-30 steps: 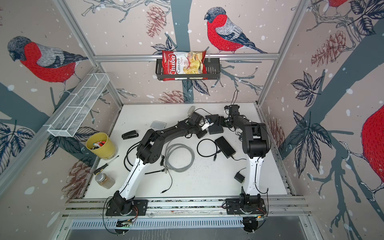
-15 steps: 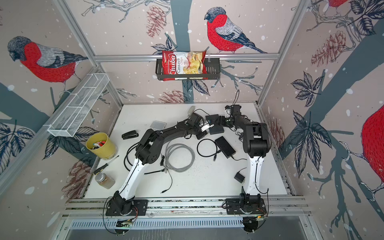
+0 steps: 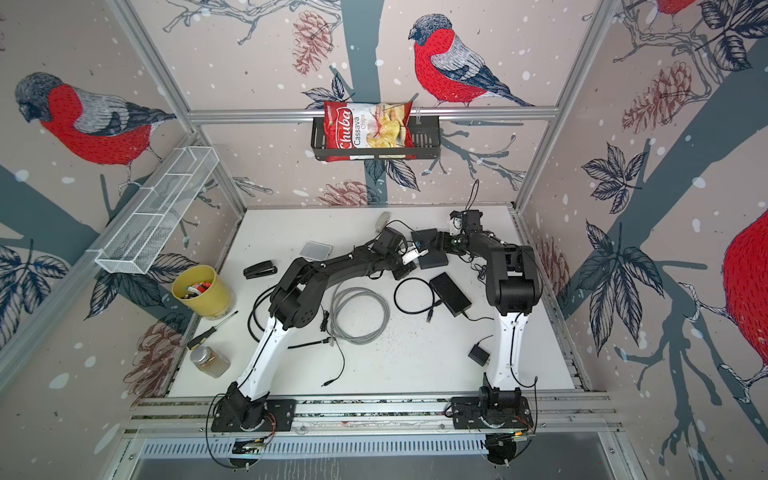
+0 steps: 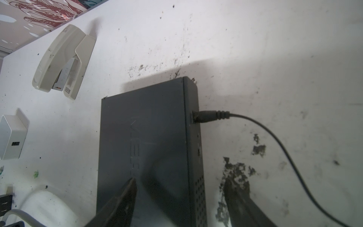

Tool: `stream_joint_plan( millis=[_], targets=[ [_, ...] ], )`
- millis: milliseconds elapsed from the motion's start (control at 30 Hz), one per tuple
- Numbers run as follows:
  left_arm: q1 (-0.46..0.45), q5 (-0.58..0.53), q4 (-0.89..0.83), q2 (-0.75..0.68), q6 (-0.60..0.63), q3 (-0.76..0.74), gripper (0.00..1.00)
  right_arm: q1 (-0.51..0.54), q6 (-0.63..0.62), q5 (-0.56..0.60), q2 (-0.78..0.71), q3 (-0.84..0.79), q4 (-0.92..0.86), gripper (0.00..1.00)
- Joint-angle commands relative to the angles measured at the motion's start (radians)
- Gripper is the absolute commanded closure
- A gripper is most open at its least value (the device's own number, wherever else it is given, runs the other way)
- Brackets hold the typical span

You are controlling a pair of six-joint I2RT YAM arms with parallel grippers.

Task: Insert the plug into the switch port

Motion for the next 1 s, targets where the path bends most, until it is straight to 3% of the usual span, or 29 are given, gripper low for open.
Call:
stream_joint_plan(
  millis=[0,300,700,967],
  targets=[
    [0.000,0.038,0.065,-0.007,0.000,0.002,0.97,0.003,0.037,0.010,0.015,-0.014,-0.118,0.29],
    [-0.002,0.020,0.132,-0.005,-0.019,-0.023,0.97,0.002,0.043,-0.038,0.019,-0.030,-0.111,0.30],
    [-0.015,0.037,0.039,0.036,-0.015,0.044,0.97,-0.001,0.103,-0.038,0.027,-0.036,-0.106,0.31],
    [-0.023,0.044,0.076,0.009,-0.066,0.000,0.97,-0.004,0.120,-0.021,0.026,-0.044,-0.107,0.31]
  ],
)
